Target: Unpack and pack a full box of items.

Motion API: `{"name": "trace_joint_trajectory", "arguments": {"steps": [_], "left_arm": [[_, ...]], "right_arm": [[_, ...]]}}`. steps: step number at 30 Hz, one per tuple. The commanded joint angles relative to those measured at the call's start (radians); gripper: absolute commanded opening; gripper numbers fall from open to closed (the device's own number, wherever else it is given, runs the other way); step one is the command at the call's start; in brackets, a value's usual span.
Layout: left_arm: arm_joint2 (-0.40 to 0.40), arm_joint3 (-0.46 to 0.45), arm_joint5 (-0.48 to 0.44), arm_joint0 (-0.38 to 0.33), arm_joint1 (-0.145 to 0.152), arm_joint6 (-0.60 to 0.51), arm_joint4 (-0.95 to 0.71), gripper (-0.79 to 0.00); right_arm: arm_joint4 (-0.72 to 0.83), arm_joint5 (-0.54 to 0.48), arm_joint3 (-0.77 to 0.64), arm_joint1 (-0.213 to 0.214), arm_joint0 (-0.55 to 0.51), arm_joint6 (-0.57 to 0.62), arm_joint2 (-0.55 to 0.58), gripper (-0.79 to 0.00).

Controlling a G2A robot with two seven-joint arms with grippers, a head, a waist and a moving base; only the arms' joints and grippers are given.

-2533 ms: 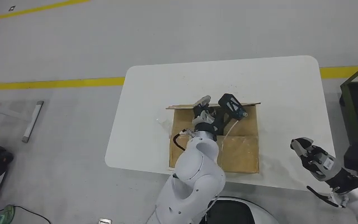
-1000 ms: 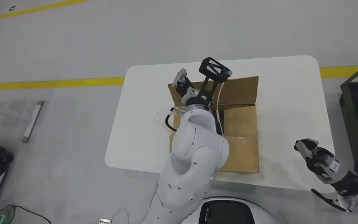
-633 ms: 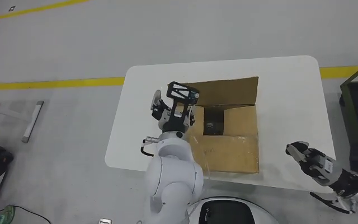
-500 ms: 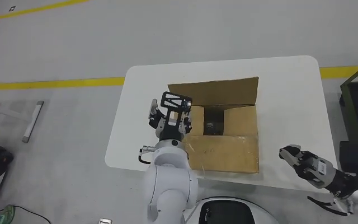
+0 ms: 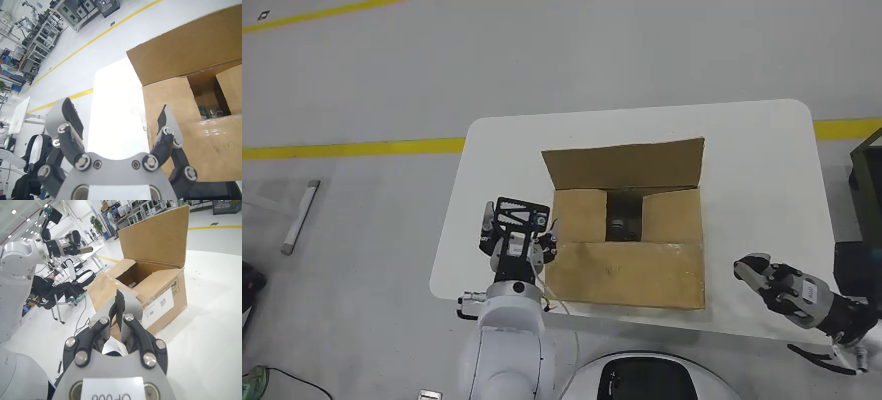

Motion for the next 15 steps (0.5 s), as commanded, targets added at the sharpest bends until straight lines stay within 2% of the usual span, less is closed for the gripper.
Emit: {"name": "trace_joint_trajectory", "arguments": {"steps": [1, 2, 4, 6, 8, 12, 15], "left_arm": [[-0.004, -0.002, -0.001, 0.003, 0.001, 0.01, 0.005, 0.0], [-0.004, -0.002, -0.001, 0.003, 0.001, 0.01, 0.005, 0.0], [-0.004, -0.002, -0.001, 0.003, 0.001, 0.01, 0.005, 0.0], [-0.004, -0.002, -0.001, 0.003, 0.001, 0.01, 0.005, 0.0], [-0.004, -0.002, -0.001, 0.003, 0.001, 0.01, 0.005, 0.0], [-0.004, -0.002, -0.001, 0.003, 0.001, 0.01, 0.005, 0.0], [-0.004, -0.002, -0.001, 0.003, 0.001, 0.01, 0.005, 0.0]], "right_arm": [[0.016, 0.023, 0.003, 0.002, 0.024, 0.017, -0.011, -0.785], [0.02, 0.033, 0.007, 0.003, 0.036, 0.026, -0.019, -0.785], [0.019, 0.058, 0.012, 0.006, 0.062, 0.047, -0.04, -0.671], [0.013, 0.082, 0.02, 0.007, 0.092, 0.063, -0.062, -0.656], [0.0, 0.107, 0.029, 0.009, 0.122, 0.081, -0.084, -0.542], [-0.027, 0.151, 0.048, 0.01, 0.167, 0.102, -0.126, -0.585], [-0.038, 0.172, 0.064, 0.011, 0.192, 0.116, -0.151, -0.585]]}}
